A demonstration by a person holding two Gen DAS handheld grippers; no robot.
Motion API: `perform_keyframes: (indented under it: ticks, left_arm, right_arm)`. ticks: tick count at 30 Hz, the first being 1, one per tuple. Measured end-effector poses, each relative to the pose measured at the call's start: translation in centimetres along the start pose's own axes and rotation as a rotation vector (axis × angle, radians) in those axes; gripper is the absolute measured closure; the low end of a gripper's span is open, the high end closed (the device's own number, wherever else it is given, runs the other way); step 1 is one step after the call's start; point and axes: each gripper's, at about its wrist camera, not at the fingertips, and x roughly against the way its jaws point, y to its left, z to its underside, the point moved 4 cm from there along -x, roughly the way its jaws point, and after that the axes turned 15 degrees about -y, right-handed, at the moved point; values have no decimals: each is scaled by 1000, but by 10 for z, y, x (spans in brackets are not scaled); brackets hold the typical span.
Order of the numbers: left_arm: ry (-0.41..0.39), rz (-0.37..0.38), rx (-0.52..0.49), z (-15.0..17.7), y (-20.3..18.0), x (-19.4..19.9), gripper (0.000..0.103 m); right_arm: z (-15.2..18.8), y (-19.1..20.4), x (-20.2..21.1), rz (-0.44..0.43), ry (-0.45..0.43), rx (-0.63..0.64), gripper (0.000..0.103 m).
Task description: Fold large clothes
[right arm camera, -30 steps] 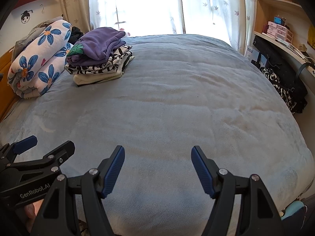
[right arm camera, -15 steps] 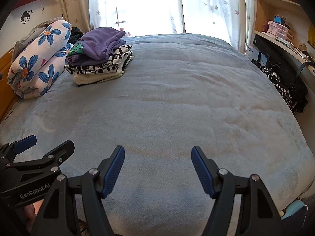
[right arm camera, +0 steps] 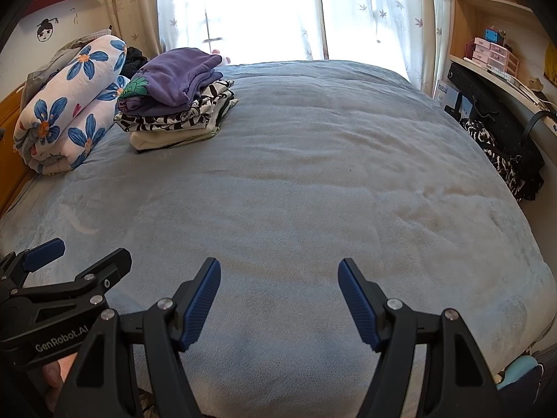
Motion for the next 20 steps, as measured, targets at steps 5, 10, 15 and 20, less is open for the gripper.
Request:
perform_keyframes:
  ticks: [5,10,15,20]
  left_arm:
    - [1,0,3,0,-1,0,1]
    - [2,0,1,0,-1,0,1]
    - [5,-1,-5,-2,0,-2,1]
    - [11,4,-9,-4,4,-6,1]
  right_arm:
    - [0,0,0,0,-1,0,33]
    - [0,0,0,0,1,0,33]
    - [3,0,-2,1,7,0,33]
    - [6,-1,-3,0,11,-1,33]
